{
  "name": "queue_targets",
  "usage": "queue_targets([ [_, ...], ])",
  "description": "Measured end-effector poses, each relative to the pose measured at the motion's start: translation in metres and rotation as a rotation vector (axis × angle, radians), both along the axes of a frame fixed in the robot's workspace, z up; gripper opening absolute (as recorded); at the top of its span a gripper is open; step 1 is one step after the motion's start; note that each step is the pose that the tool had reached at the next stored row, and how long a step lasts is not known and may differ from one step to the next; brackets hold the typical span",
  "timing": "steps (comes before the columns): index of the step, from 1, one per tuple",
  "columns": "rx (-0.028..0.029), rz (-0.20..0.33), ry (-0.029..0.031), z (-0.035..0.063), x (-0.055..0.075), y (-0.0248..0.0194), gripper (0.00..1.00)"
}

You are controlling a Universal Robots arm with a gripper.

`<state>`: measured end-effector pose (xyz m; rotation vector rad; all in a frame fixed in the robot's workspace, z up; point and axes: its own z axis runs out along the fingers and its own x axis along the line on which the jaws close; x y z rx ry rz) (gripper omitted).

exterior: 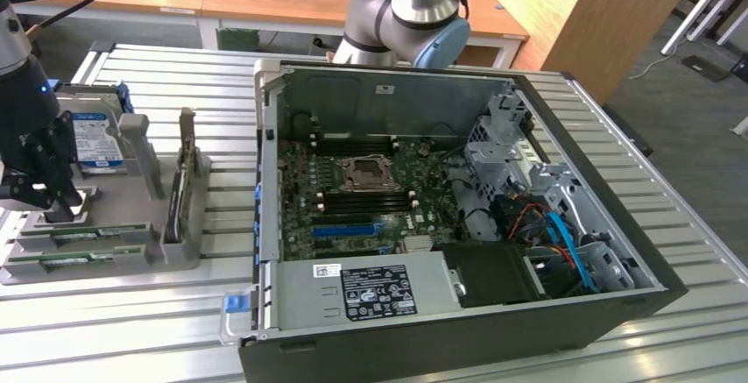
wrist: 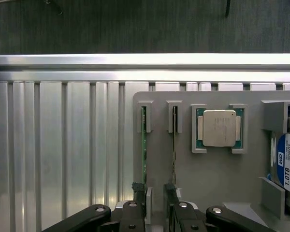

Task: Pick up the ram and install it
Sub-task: 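Pick up the ram and move it above insertion slot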

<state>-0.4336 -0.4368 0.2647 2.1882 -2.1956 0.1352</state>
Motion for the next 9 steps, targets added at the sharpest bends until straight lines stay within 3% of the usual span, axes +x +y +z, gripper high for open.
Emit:
queue_targets([
  [1, 0.0006, 0.0, -0.0001, 0.0, 0.0, 0.0, 0.3],
  [6, 0.018, 0.0, 0.0, 0.0, 0.0, -0.0005, 0.3],
  [9, 0.0183, 0.0, -0.0001, 0.0, 0.0, -0.0005, 0.3],
])
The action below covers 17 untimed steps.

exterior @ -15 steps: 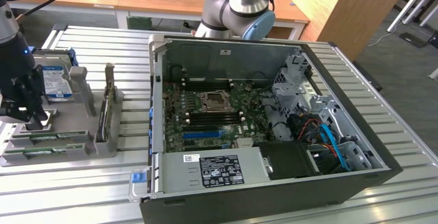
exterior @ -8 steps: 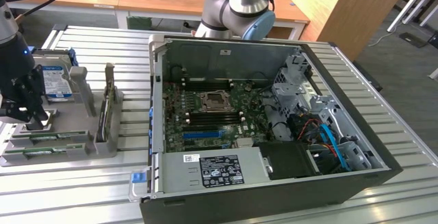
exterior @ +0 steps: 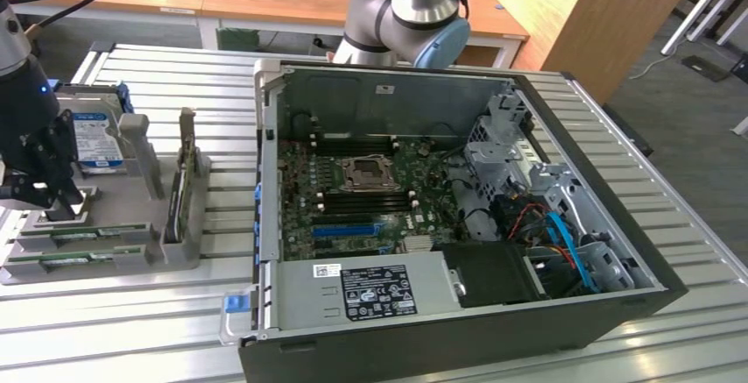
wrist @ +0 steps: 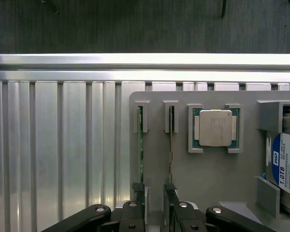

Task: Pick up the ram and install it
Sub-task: 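Pick up the ram and move it above insertion slot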

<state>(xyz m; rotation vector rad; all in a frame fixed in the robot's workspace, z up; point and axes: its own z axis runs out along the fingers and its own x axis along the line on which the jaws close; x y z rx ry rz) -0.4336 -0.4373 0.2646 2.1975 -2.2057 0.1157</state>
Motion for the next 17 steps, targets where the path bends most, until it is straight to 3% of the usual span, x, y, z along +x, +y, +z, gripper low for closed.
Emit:
queue_targets([
  [11, 0.0, 0.0, -0.0019, -0.003, 0.0, -0.0006, 0.3],
  [17, 0.0, 0.0, -0.0082, -0.0087, 0.0, -0.0005, 0.3],
])
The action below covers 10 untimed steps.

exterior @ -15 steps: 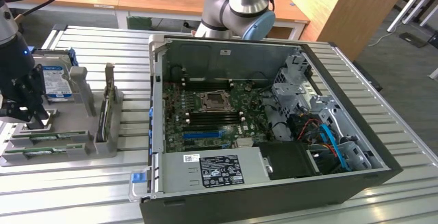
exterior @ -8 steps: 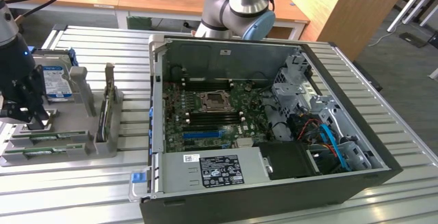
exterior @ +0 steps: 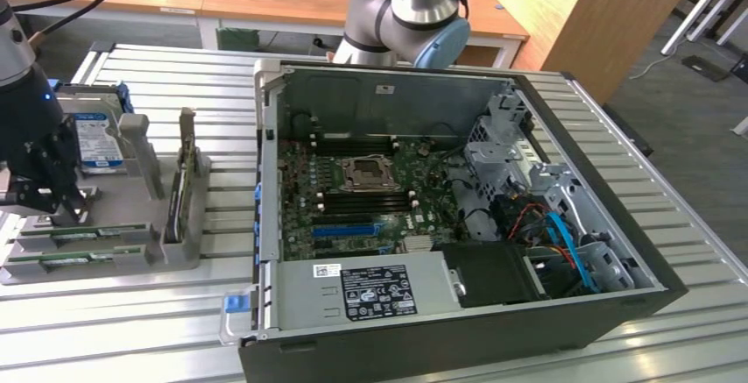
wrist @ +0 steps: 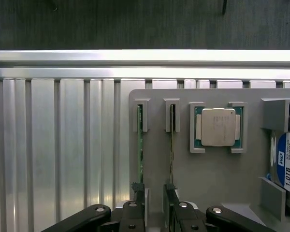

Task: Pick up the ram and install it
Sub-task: 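Pick up the ram and move it above insertion slot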

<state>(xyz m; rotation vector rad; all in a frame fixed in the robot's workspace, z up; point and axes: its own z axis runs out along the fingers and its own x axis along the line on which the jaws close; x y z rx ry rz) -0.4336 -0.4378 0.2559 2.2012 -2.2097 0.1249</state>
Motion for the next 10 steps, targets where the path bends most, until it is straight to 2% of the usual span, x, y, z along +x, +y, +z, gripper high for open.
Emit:
queue_targets([
  [5, 0.0, 0.0, -0.0047, -0.0052, 0.0, 0.0, 0.3],
  [10, -0.0001, 0.0, -0.0064, -0.0082, -0.0001, -0.0002, 0.3],
])
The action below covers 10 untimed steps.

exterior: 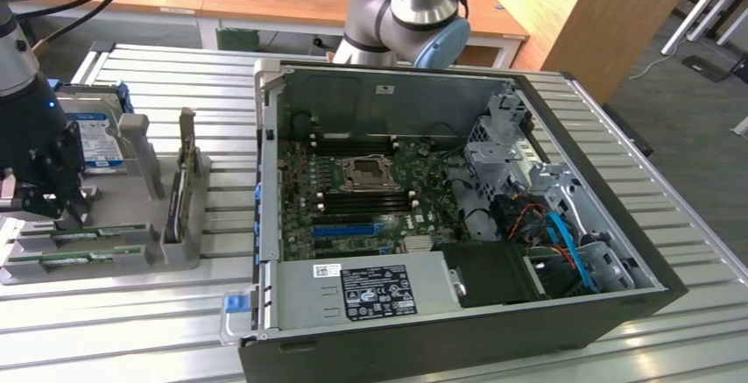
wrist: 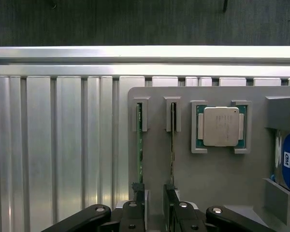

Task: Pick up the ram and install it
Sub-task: 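Pick up the ram and move it above insertion slot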

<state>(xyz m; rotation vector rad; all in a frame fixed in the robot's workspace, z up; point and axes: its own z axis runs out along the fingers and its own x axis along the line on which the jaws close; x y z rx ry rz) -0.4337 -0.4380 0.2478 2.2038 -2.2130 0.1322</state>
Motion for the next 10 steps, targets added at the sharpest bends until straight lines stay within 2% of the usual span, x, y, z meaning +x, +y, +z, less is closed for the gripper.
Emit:
queue_targets([
  [10, 0.0005, 0.0, -0.0001, -0.0002, 0.0001, -0.0018, 0.3],
])
